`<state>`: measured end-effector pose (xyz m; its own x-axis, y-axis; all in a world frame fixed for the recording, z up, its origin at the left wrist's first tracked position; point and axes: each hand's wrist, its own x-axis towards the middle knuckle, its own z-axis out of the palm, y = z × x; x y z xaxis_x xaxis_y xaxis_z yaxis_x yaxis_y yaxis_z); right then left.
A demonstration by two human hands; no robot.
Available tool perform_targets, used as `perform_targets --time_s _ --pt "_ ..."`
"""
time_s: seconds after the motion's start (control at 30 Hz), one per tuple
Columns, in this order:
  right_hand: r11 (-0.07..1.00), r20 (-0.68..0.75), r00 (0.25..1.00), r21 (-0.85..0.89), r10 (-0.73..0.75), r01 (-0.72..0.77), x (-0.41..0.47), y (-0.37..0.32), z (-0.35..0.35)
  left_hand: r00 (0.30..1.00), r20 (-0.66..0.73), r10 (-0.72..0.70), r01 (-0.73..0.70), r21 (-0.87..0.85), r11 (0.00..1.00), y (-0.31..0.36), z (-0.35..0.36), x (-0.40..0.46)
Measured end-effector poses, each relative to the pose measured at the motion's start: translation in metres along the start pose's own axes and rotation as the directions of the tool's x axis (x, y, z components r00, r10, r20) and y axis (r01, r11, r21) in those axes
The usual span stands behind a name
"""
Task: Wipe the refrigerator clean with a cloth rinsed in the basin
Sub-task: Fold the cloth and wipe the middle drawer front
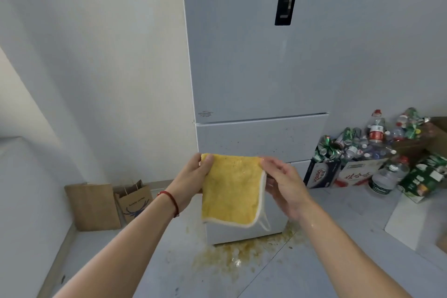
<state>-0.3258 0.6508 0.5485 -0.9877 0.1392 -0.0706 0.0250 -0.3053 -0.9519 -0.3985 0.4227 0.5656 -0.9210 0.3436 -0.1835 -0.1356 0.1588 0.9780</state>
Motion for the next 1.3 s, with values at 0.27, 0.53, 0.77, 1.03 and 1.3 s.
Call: perform_targets --time_s 0.27,0.53,0.77,1.03,1.3 --pt "0.611 0.062 0.921 0.731 0.384 -0.304 0.030 0.058 -0.021 0.984 -0.154 0.087 0.032 0.638 0.769 0.002 0.069 0.086" --pt "0.839 -0.282 0.879 0.504 0.385 -0.206 0.113 0.064 -0.056 0.908 -0.419 -0.035 0.274 0.526 0.805 0.005 0.022 0.139" --pt "0.983 -0.493 0.853 -0.038 -0.174 0.179 0.197 0.058 -0.005 0.855 -0.497 -0.150 0.263 0.165 0.951 -0.002 -0.042 0.195" --pt "0.863 -0.573 0.697 -0.487 -0.431 0.134 0.306 0.132 0.167 0.961 -0.271 -0.062 0.127 0.230 0.965 -0.009 -0.103 0.247" --pt "0.739 -0.507 0.600 -0.634 -0.619 0.226 0.309 0.208 0.181 0.996 -0.065 -0.055 0.073 0.333 0.940 0.002 -0.132 0.276"
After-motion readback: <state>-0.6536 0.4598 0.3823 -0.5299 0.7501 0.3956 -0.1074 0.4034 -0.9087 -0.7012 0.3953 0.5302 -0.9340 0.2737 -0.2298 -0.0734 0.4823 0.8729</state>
